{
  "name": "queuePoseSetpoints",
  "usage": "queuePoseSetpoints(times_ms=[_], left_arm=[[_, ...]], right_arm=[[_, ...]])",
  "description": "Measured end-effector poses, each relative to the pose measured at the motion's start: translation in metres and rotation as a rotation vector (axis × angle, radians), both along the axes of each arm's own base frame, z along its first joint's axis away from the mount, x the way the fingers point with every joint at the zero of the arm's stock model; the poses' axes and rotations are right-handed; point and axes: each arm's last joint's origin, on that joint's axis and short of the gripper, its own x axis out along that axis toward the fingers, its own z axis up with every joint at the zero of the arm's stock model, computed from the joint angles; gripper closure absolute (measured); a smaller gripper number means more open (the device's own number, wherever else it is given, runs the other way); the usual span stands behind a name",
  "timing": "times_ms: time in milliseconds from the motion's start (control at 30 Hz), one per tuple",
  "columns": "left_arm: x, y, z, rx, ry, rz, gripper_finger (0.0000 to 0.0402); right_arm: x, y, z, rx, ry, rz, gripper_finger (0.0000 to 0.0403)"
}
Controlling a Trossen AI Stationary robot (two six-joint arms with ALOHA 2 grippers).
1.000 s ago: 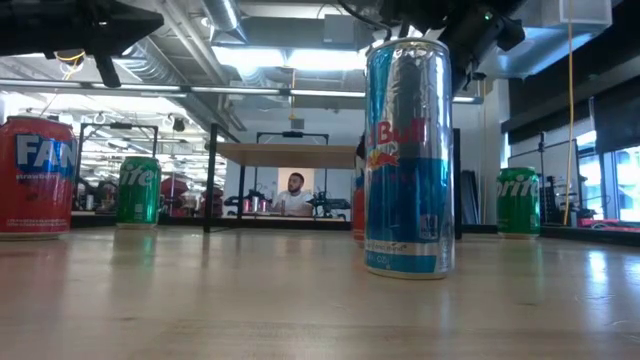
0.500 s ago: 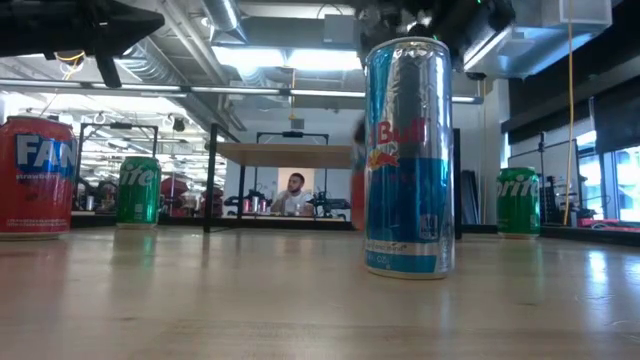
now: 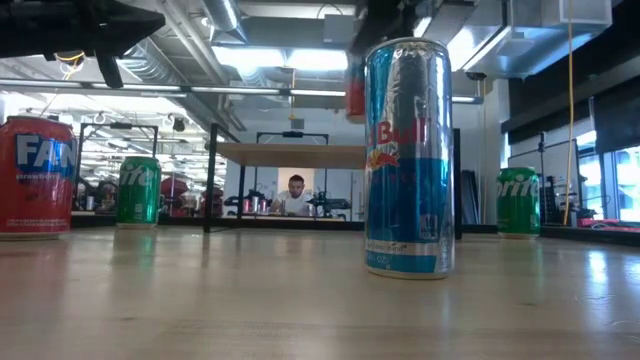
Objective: Place canned beverage on shelf
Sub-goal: Put the right red soda can on the shelf
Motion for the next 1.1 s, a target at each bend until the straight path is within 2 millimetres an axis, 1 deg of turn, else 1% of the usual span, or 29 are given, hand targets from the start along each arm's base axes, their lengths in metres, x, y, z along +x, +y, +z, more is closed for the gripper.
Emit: queuePoseSetpoints(times_ms=[67, 167, 333, 567, 700, 833, 1100], left_arm=[[0.0, 0.0, 0.0, 0.0, 0.0, -0.001, 0.0392], [0.0, 0.0, 0.0, 0.001, 0.0, -0.001, 0.0392], [0.0, 0.0, 0.0, 0.001, 0.001, 0.0, 0.0392], [0.0, 0.0, 0.0, 0.001, 0.001, 0.0, 0.0392], [0.0, 0.0, 0.0, 0.001, 0.001, 0.0, 0.0392], [0.0, 0.0, 0.0, 0.001, 0.001, 0.001, 0.0392], [0.0, 0.0, 0.0, 0.0, 0.0, 0.001, 0.0392]], right_arm=[[-0.008, -0.016, 0.009, -0.007, 0.016, -0.021, 0.0139], [-0.019, -0.041, 0.014, -0.008, 0.038, -0.052, 0.0139], [-0.036, -0.081, 0.015, -0.02, 0.045, -0.094, 0.0139], [-0.06, -0.125, 0.014, -0.021, 0.028, -0.142, 0.0139], [-0.071, -0.145, 0.01, -0.013, 0.03, -0.17, 0.0139], [-0.076, -0.161, 0.003, 0.029, 0.025, -0.171, 0.0139], [-0.07, -0.178, -0.016, 0.078, 0.05, -0.123, 0.0139]])
